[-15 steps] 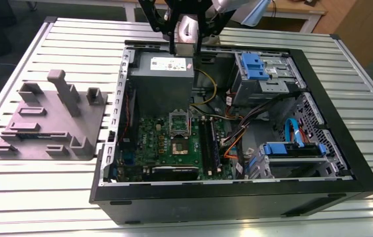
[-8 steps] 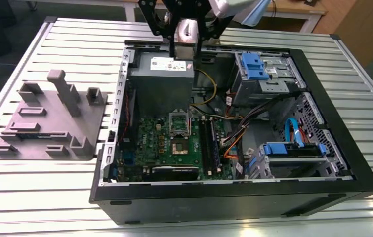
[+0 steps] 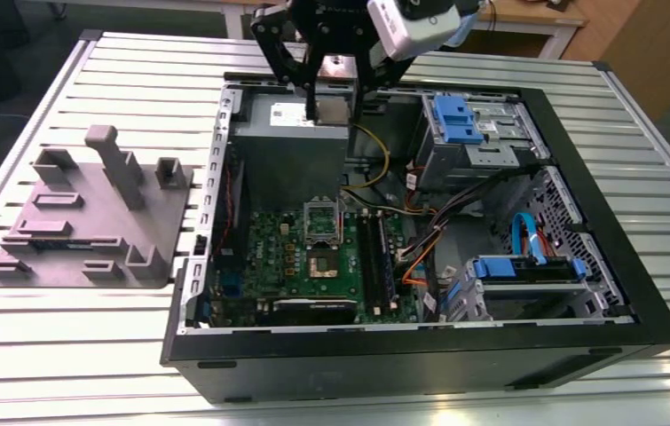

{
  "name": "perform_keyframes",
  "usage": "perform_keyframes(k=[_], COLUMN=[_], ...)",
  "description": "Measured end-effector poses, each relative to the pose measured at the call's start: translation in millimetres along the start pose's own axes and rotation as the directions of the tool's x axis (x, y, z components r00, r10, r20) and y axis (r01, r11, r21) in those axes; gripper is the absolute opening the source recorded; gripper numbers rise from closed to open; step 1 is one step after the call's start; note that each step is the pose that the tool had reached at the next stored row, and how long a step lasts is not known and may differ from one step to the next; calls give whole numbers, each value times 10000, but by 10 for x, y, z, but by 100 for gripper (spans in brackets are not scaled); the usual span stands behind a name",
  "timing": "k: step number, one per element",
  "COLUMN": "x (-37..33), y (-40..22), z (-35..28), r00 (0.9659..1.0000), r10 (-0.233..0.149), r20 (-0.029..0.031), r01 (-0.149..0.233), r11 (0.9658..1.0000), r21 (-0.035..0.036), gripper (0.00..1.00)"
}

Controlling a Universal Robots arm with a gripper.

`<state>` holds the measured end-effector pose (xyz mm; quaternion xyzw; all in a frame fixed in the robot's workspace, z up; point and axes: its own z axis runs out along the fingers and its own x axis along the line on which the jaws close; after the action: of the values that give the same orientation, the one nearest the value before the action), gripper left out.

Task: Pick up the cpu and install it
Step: 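Place the cpu into insertion slot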

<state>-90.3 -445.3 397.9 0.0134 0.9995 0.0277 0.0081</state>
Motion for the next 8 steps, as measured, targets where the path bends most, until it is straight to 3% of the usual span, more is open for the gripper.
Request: perform_keyframes(k=[8], x=[-12], y=[-20], z=[124], r00=[10000], r10=[60], r20=[38], r01=[-60], r11=[10000], r21=[15], gripper=[47])
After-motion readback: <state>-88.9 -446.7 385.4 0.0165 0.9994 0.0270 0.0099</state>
